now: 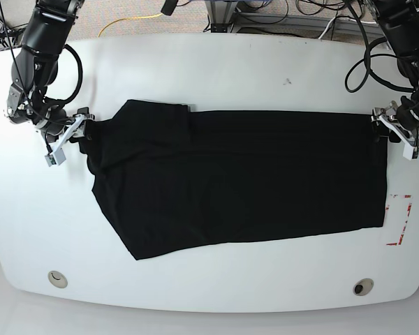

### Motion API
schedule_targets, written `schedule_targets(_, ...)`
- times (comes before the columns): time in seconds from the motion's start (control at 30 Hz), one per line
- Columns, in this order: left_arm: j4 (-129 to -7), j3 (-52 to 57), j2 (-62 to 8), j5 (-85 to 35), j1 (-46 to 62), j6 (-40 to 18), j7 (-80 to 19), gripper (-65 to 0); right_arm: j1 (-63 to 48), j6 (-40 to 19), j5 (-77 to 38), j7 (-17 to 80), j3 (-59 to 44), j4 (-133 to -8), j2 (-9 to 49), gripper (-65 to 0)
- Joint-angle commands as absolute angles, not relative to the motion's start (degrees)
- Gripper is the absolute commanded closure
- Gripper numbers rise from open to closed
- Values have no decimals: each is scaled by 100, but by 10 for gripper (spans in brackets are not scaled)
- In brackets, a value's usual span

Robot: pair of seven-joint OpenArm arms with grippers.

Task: Fold the T-shirt properly
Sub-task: 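Drag the shirt's folded edge with both grippers toward the robot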

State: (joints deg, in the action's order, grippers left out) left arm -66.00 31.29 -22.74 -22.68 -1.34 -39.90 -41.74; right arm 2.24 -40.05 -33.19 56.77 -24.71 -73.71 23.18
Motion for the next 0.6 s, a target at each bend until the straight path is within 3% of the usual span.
schedule_targets(0.0, -6492, 2967, -2325, -2202, -163, -4000, -4189, -400, 295, -4000, -3327, 5675, -2492, -7451, 2422, -325)
schedule_targets(0.07, -6352, 2844, -2325, -2053, -163, -4000, -4084, -338, 295, -4000, -3327, 5675, -2492, -7451, 2422, -255)
schedule_targets(0.2, -6211, 2624, -2281, -1666, -268, -4000, -3811, -10, 295, -4000, -3336, 5684, -2492, -7451, 2422, -35)
schedule_targets(0.23, -6211, 2624, -2237, -1569, -259, -4000, -3820, 0, 286, -4000, -3345, 5692, -2492, -7451, 2422, 0)
schedule_targets(0.57, -7231, 2651, -2088, -1349, 532, -4000, -3978, 0, -637, -4000, -3354, 6176, -2624, -8690, 2422, -13)
